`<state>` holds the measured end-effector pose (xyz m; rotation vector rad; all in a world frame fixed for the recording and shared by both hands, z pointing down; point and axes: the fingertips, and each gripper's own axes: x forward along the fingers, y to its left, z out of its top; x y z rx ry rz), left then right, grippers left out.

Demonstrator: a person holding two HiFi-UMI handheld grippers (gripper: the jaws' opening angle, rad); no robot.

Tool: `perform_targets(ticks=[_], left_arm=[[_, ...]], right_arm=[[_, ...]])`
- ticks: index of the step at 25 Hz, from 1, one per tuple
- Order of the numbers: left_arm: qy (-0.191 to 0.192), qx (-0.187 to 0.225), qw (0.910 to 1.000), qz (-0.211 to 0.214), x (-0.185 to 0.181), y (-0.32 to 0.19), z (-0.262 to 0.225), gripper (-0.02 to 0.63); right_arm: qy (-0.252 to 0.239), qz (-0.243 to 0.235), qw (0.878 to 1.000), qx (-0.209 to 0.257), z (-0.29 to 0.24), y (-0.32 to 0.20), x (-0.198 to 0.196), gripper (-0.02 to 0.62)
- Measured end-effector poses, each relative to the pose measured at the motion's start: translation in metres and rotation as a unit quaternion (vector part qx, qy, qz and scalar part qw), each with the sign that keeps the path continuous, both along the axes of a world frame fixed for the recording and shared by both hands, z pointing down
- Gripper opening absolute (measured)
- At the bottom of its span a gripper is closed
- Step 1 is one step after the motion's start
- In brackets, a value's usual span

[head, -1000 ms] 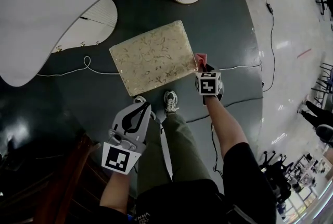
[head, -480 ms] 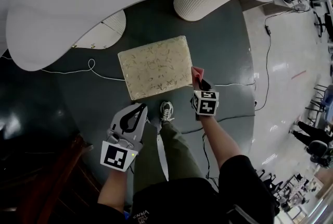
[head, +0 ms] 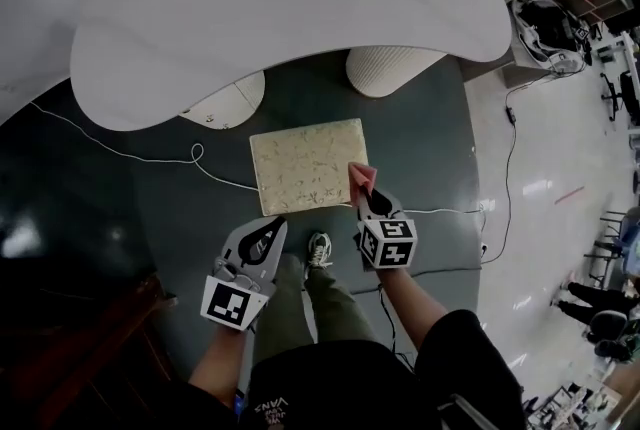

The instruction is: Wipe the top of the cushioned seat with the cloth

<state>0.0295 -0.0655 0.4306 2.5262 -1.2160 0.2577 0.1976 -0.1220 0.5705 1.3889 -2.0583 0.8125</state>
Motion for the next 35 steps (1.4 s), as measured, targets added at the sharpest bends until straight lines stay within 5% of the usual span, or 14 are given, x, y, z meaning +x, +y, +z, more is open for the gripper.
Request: perform_targets(ticks=[12,23,35], left_arm=[[-0.029,0.038,0.9988,-0.013,0.005,0.020,-0.066,0.017],[-0.057,0.094,0.9939,0.006,0.023,0.028,-0.128,0.017],[-0.087,0.109,0.9902,0.005,0.036,0.040,-0.168,0.017]], right_arm=[[-0.074,-0.041,0.994,0.073,-0.138,0.032,-0.017,0.026],[-0.100,-0.055,0.986,0.122,-0.212,0.060,-0.010,0.026],[-0.077,-0.100,0.973,0.195,-0.284,0.084,0.003,0.026]])
